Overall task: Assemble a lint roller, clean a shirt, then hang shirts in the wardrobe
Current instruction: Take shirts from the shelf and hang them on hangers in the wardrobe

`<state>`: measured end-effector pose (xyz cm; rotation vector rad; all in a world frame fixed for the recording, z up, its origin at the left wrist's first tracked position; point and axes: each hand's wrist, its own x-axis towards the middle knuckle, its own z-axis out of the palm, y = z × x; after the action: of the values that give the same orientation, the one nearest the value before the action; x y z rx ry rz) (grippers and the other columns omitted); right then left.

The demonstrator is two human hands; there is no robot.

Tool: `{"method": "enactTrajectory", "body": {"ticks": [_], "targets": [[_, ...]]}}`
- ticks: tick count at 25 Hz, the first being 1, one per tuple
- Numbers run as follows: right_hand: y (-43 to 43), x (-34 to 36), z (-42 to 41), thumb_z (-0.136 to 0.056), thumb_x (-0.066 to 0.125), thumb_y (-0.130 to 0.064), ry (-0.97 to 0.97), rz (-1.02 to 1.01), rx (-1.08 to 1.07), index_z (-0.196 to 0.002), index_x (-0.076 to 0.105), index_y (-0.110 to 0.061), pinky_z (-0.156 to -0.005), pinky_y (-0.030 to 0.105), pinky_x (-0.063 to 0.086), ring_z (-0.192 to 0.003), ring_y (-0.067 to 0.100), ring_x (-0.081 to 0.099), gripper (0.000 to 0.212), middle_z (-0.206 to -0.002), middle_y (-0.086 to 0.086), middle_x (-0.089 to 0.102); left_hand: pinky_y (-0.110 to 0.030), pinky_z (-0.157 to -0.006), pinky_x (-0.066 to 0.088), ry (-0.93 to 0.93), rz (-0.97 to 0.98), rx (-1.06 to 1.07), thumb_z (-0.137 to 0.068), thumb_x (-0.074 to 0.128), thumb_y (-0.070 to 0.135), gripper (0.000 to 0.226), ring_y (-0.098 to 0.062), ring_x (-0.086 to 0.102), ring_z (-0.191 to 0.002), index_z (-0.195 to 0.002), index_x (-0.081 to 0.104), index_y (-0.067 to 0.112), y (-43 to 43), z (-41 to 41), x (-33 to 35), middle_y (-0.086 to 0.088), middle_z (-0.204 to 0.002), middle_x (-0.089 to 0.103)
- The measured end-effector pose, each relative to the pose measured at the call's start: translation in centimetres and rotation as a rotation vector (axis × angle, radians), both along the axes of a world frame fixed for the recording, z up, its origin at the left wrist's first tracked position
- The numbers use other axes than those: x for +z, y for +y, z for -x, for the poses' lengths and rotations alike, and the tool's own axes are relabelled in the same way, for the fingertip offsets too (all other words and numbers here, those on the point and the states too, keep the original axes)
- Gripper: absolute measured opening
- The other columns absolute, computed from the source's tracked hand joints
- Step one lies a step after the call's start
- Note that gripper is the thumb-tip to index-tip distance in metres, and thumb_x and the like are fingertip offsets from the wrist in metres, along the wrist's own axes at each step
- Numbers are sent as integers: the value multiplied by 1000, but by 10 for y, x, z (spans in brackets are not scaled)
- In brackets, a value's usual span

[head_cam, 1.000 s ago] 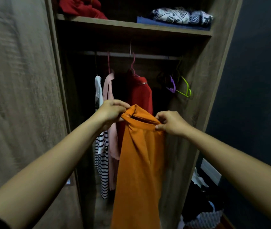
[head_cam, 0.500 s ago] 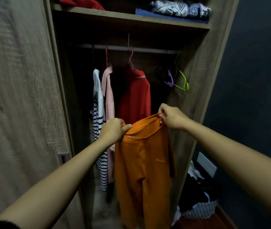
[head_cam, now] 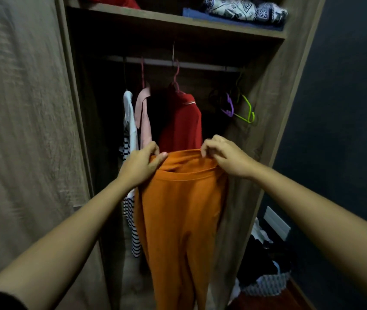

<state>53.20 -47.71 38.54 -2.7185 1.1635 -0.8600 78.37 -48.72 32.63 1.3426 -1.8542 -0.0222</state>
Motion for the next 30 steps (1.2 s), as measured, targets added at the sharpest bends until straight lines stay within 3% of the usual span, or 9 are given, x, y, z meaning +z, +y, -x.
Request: {"method": "enactTrajectory", "body": {"ticks": [4, 8, 10, 12, 15, 18, 22, 27, 30], "targets": [[-8, 7, 23, -78, 44, 11, 170, -30, -160, -98, 71, -9, -88, 17, 38, -103, 23, 56, 39, -106, 13, 58, -31, -68, 51, -266, -94, -278, -77, 54, 66, 47, -11, 59, -77, -100, 45, 26, 7, -17, 0, 2, -86, 59], [-9, 6, 36, -87, 57, -9, 176, -80, -272, -114, 64, -11, -87, 18, 37, -110, 20, 55, 27, -118, 8, 59, -26, -78, 47, -44, -60, -259, -88, 63, 29, 26, -11, 58, -91, -108, 46, 27, 2, -30, 9, 2, -100, 57], [-8, 4, 35, -84, 62, -8, 262, -109, -170, -105, 68, -16, -80, 10, 34, -106, 19, 56, 24, -111, 6, 57, -24, -77, 44, -22, -116, -258, -89, 62, 26, 24, -8, 56, -92, -105, 46, 35, -4, -33, 13, 4, -100, 56], [-8, 3, 40, -83, 58, 0, 161, -148, -167, -90, 73, -18, -78, 7, 37, -104, 18, 56, 24, -104, 1, 56, -21, -78, 42, -33, -130, -262, -90, 59, 25, 21, -1, 54, -94, -99, 47, 40, -6, -31, 13, 8, -100, 56], [-14, 1, 47, -89, 56, -9, 28, -136, -341, -108, 68, -15, -91, 24, 45, -111, 17, 55, 24, -116, 2, 58, -18, -84, 43, -3, 5, -258, -89, 58, 7, 31, 4, 55, -96, -99, 51, 35, -3, -20, 16, 10, -97, 59], [-19, 0, 45, -82, 59, -9, 138, -228, -435, -127, 56, -16, -93, 34, 50, -113, 21, 56, 45, -129, 7, 55, -27, -83, 46, -182, 58, -185, -84, 55, 0, 30, -9, 57, -98, -98, 62, 25, -6, 0, 21, 1, -105, 59], [-30, 9, 51, -79, 52, -3, 163, -338, -424, -133, 48, -19, -78, 28, 52, -106, 22, 57, 57, -126, 9, 54, -35, -70, 46, -616, -57, 185, -85, 56, 31, 34, -26, 59, -104, -118, 61, 25, -19, 37, 24, -2, -119, 50], [-45, 51, 77, -82, 52, 2, 209, -524, -294, -137, 41, -18, -92, 32, 47, -113, 18, 50, 60, -126, 1, 48, -48, -78, 48, -543, -170, 269, -78, 58, 5, 45, -39, 55, -105, -121, 44, 6, -45, 73, 42, -13, -121, 40], [-66, 66, 89, -83, 49, -6, 377, -271, -350, -133, 46, -19, -95, 37, 42, -120, 24, 48, 52, -128, 5, 50, -46, -87, 49, -552, -250, 159, -77, 64, 16, 40, -33, 54, -110, -116, 56, 15, -64, 83, 57, -8, -122, 45]]}}
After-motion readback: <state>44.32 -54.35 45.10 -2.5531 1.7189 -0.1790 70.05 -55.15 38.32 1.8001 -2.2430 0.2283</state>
